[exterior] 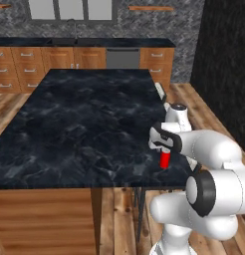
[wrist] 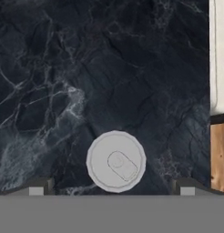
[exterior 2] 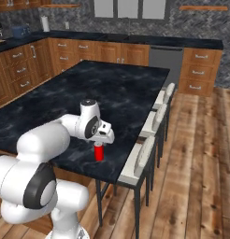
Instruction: Four empty soda cans are scattered around the kitchen. Gather all the cans and cluster them next to the stove for recycling.
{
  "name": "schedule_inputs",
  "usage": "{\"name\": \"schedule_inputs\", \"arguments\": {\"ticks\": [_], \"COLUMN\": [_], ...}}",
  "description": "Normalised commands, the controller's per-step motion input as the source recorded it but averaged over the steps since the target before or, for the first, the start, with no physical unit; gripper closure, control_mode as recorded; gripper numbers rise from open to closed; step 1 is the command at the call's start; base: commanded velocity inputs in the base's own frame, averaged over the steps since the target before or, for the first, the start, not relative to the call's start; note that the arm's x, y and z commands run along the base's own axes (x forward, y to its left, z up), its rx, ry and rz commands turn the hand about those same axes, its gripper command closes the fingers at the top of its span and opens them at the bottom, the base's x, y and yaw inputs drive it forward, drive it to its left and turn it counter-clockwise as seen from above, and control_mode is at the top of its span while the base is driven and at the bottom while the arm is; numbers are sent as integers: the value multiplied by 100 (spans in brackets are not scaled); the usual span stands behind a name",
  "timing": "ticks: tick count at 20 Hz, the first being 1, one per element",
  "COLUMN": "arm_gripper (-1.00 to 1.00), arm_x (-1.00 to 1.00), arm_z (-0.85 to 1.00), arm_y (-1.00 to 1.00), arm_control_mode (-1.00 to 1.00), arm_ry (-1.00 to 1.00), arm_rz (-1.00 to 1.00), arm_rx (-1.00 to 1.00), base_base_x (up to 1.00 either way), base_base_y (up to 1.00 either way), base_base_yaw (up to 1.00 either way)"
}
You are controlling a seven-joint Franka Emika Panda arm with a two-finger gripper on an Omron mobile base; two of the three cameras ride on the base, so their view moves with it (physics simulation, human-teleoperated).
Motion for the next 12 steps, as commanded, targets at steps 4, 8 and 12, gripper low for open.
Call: {"name": "schedule_inputs", "arguments": {"ticks": [4,8,12], "arm_gripper": [-100,-100,-100], "arm_x": [3,4,5], "arm_z": [-6,-6,-7], "arm_y": [-3,-4,-3], "arm_control_mode": [-100,-100,-100], "arm_ry": [1,1,1], "arm_rz": [0,0,0], "arm_rx": [0,0,0], "base_base_x": [0,0,0], "base_base_y": [0,0,0], "base_base_yaw": [0,0,0]}}
